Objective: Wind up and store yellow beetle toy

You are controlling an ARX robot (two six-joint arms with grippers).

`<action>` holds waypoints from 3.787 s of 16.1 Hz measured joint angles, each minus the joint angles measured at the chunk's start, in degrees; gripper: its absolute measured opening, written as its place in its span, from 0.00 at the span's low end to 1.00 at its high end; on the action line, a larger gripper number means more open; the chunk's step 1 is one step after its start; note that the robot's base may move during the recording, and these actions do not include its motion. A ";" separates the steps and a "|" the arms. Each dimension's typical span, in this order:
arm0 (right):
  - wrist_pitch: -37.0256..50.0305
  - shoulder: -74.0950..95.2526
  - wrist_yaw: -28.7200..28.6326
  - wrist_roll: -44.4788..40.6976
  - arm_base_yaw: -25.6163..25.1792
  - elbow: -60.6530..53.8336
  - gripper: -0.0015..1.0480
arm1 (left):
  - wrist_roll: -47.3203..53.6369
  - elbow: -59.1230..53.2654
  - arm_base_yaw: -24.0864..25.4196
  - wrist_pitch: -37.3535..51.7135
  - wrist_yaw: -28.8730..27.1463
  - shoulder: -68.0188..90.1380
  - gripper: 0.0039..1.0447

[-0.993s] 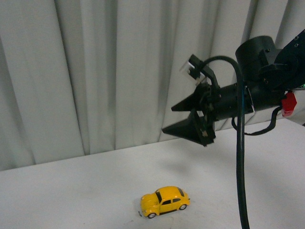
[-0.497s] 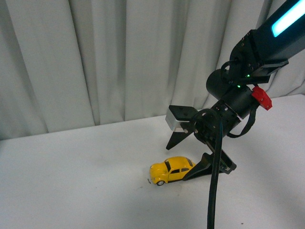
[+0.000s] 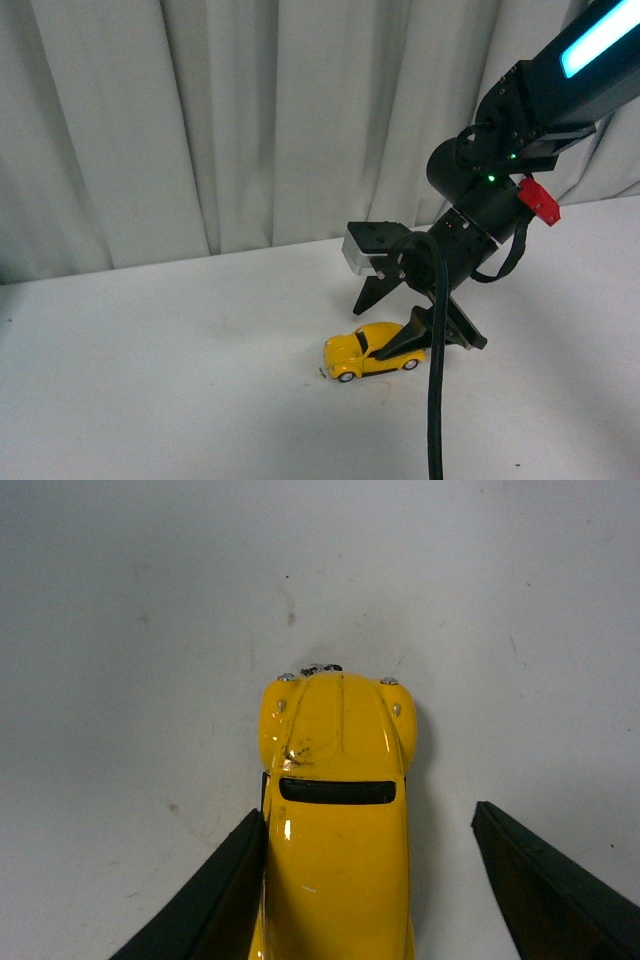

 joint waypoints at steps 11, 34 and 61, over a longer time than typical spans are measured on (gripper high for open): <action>2.27 -0.74 -0.42 4.90 0.31 -2.29 0.32 | 0.02 0.00 0.00 0.00 0.00 0.00 0.94; 1.86 -12.17 0.37 -6.99 -17.73 -25.79 0.32 | 0.02 0.00 0.00 0.00 0.00 0.00 0.94; 6.43 -21.22 -4.00 -7.13 -14.93 -21.94 0.94 | 0.00 0.00 0.00 0.00 0.00 0.00 0.94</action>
